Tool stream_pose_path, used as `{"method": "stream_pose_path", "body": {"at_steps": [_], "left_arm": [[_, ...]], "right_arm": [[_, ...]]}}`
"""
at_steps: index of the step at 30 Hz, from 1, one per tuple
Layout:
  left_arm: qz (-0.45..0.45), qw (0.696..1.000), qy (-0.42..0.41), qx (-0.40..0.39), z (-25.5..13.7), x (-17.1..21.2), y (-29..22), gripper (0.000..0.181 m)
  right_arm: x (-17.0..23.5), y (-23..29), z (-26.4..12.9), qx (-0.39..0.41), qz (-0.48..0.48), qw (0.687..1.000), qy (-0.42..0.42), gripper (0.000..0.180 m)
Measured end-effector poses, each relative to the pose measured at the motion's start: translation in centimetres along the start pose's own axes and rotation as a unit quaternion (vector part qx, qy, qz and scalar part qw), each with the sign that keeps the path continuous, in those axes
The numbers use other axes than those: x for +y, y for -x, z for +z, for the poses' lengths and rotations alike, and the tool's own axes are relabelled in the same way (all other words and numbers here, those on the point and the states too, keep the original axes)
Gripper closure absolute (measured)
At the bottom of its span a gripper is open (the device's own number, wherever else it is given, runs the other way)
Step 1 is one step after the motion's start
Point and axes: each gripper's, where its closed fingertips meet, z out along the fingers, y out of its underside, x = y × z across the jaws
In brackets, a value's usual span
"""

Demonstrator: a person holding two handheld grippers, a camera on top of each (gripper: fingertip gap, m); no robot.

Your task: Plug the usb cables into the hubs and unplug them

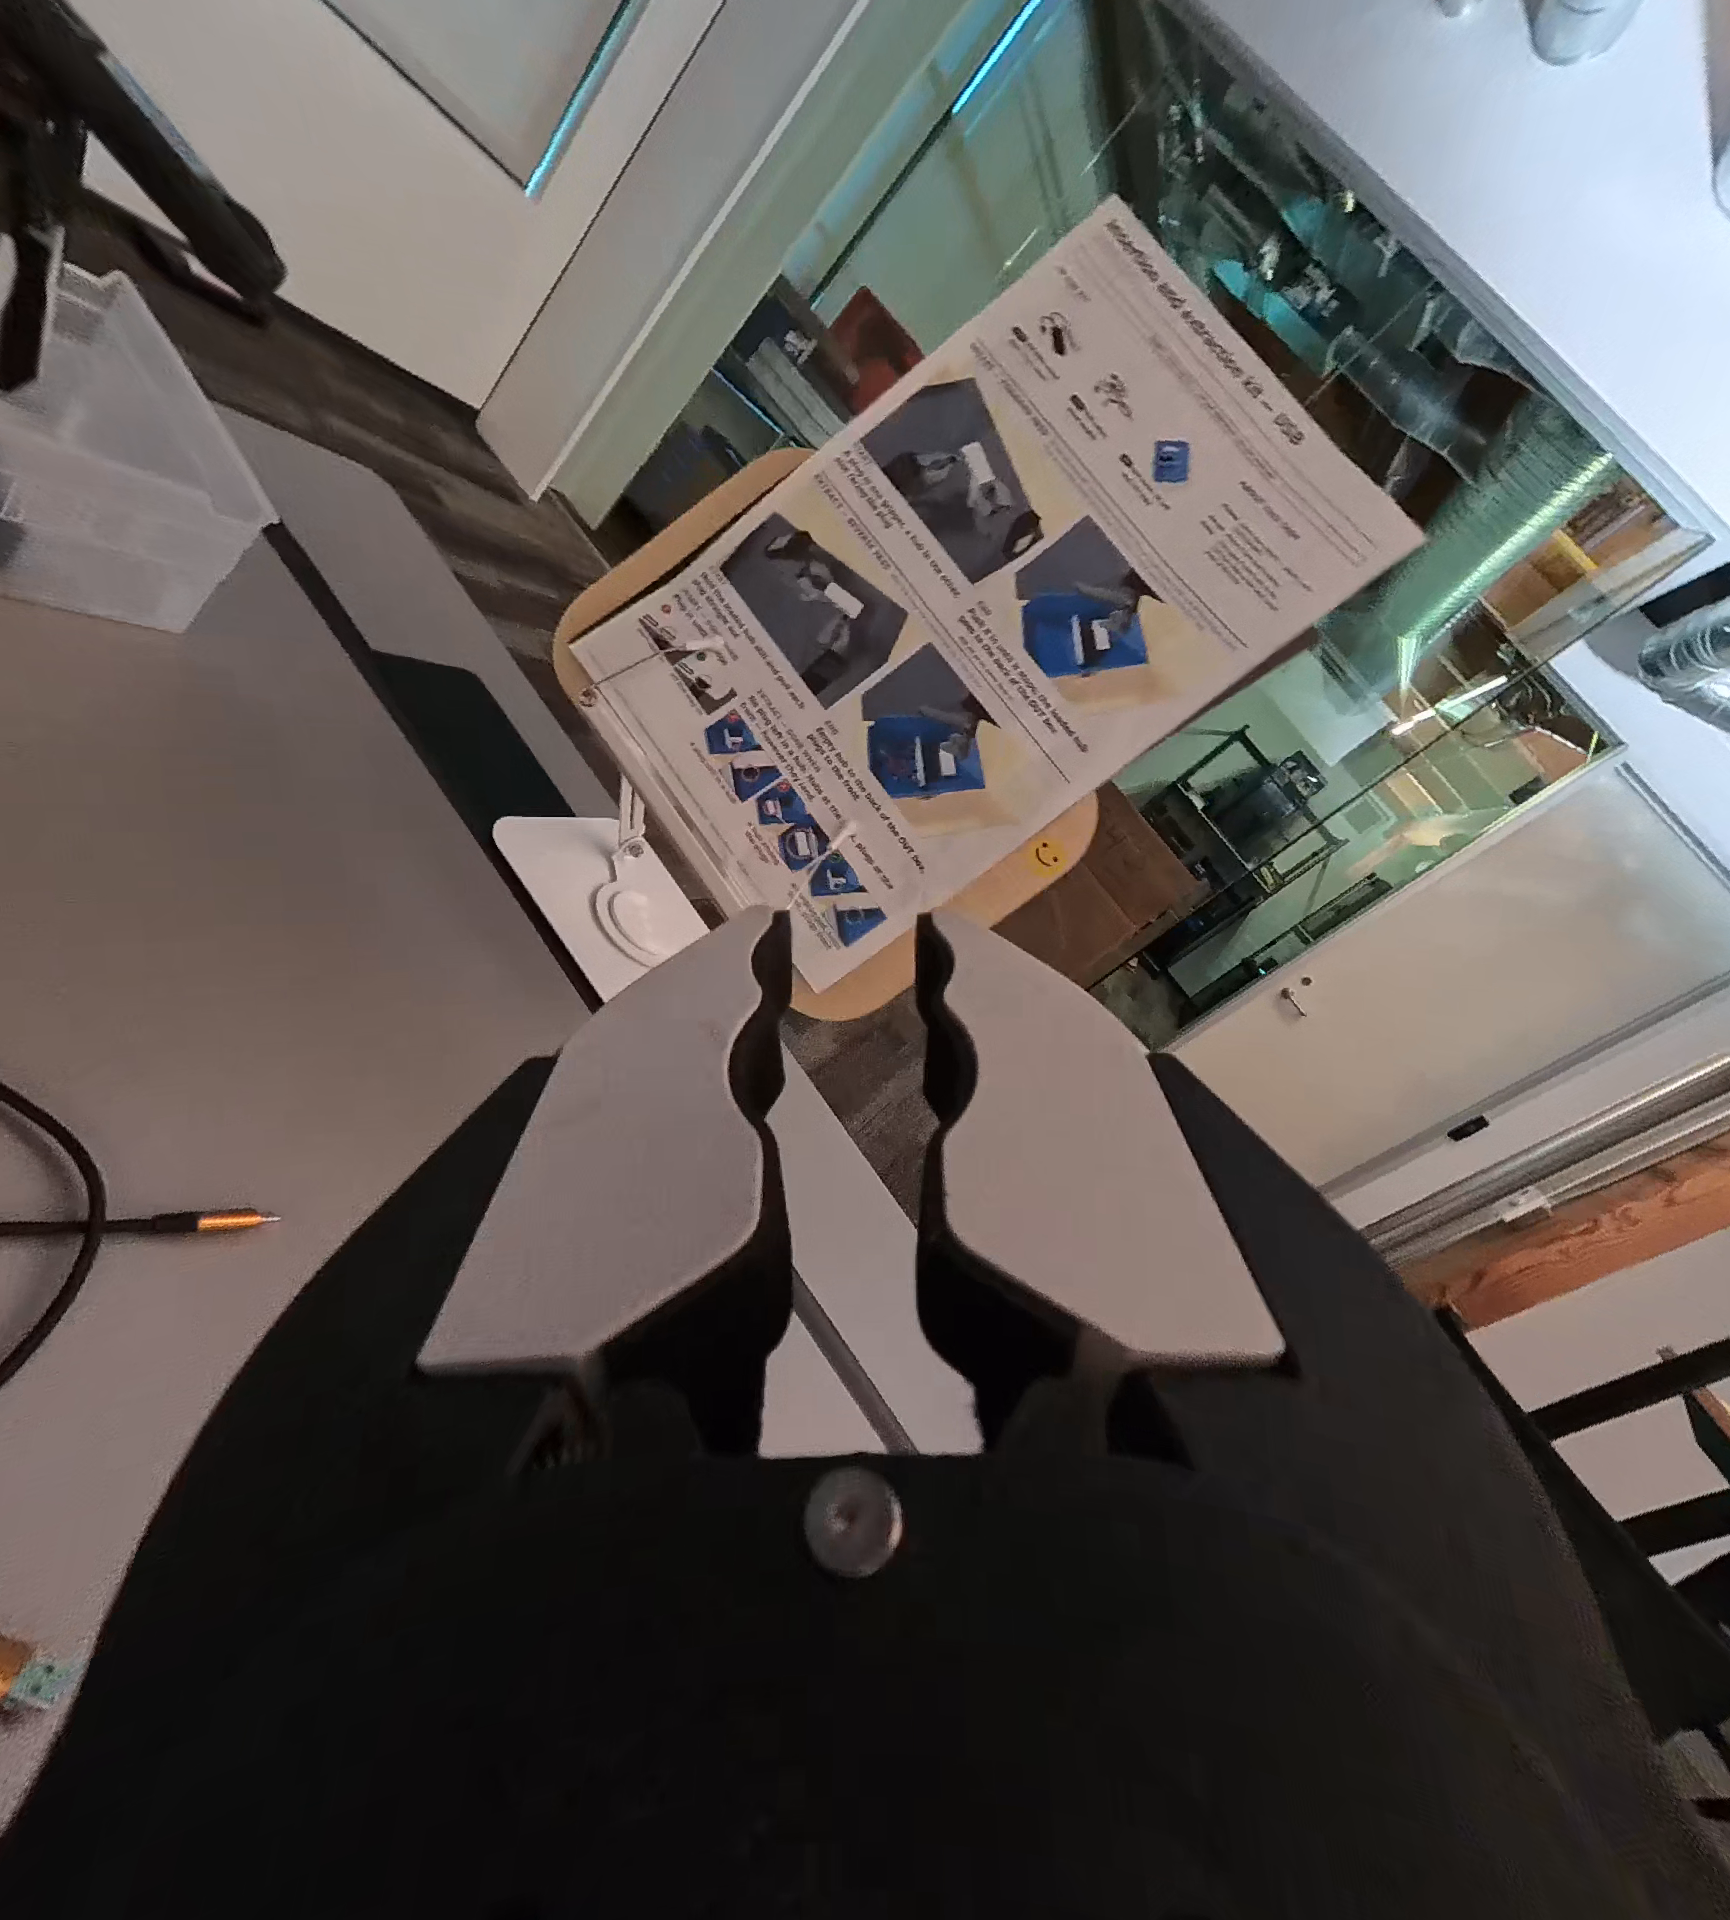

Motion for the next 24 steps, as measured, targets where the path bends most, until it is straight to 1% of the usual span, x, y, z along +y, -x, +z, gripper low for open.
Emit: {"method": "stream_pose_path", "body": {"at_steps": [1,5,8,9,11,15,20,22,24], "left_arm": [[0.012,1.0,-0.005,-0.005,0.2,-0.1,0.2,0.097],[0.092,0.996,-0.003,-0.017,0.6,-0.1,1.1,0.098],[0.156,0.988,-0.005,-0.003,1.0,-0.5,1.1,0.094],[0.178,0.984,-0.004,-0.012,1.2,-0.6,1.4,0.098],[0.214,0.976,0.024,-0.023,2.1,-0.2,1.8,0.091],[0.247,0.968,0.039,0.008,2.6,-0.5,1.0,0.092],[0.247,0.968,0.052,0.016,2.7,-0.7,1.2,0.088],[0.248,0.968,0.032,0.007,2.4,-1.2,1.4,0.096],[0.25,0.968,0.001,-0.02,1.8,-1.8,2.0,0.116]], "right_arm": [[-0.2,0.3,0.4,-0.005,-0.003,1.0,-0.001,0.158],[-0.7,1.0,1.6,-0.017,-0.014,1.0,-0.007,0.158],[-0.7,1.3,2.1,-0.023,-0.019,1.0,-0.006,0.158],[-0.6,1.4,2.2,-0.025,-0.021,0.999,-0.004,0.158],[-0.4,1.5,2.3,-0.024,-0.027,0.999,0.004,0.158],[-0.2,1.9,2.5,-0.029,-0.04,0.999,0.01,0.158],[-0.1,2.3,2.9,-0.031,-0.054,0.998,0.02,0.158],[0.0,2.6,3.1,-0.035,-0.061,0.997,0.024,0.158],[0.1,2.7,3.3,-0.035,-0.064,0.997,0.028,0.158]]}}
